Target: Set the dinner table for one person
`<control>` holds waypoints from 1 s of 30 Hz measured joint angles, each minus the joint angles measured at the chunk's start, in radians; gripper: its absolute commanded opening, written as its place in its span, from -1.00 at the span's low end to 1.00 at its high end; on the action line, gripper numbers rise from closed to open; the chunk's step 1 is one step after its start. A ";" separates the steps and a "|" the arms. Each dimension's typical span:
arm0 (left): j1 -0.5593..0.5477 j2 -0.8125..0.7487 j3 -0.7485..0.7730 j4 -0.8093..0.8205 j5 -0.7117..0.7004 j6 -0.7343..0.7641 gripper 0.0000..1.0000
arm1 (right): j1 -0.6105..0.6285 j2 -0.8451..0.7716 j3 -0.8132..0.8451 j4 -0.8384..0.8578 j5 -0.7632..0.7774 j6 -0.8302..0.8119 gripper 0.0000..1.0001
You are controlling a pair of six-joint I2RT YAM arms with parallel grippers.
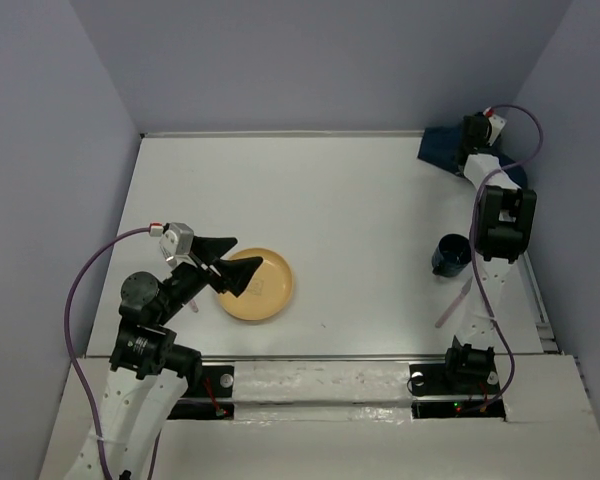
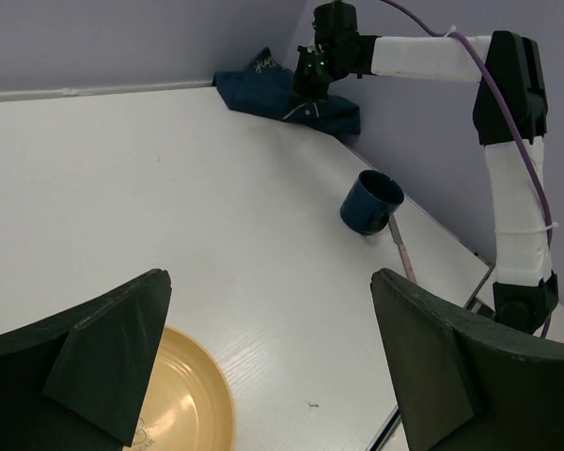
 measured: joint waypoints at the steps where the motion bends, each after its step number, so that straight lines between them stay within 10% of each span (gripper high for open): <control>1: 0.002 0.000 0.000 0.002 0.000 0.000 0.98 | 0.000 -0.020 -0.035 0.025 -0.023 0.001 -1.00; 16: 0.008 -0.007 0.000 0.002 0.004 0.000 0.98 | 0.104 -0.485 -0.395 0.193 -0.193 -0.082 -1.00; 28: 0.008 0.010 0.000 0.003 -0.026 -0.004 0.98 | 0.386 -0.932 -0.651 0.194 -0.805 -0.196 -1.00; 29: 0.008 0.020 0.000 0.003 -0.035 -0.008 0.98 | 0.381 -0.935 -0.640 0.183 -0.831 -0.208 -0.98; 30: 0.008 0.029 0.000 0.006 -0.045 -0.016 0.98 | 0.375 -0.927 -0.620 0.164 -0.850 -0.221 -0.52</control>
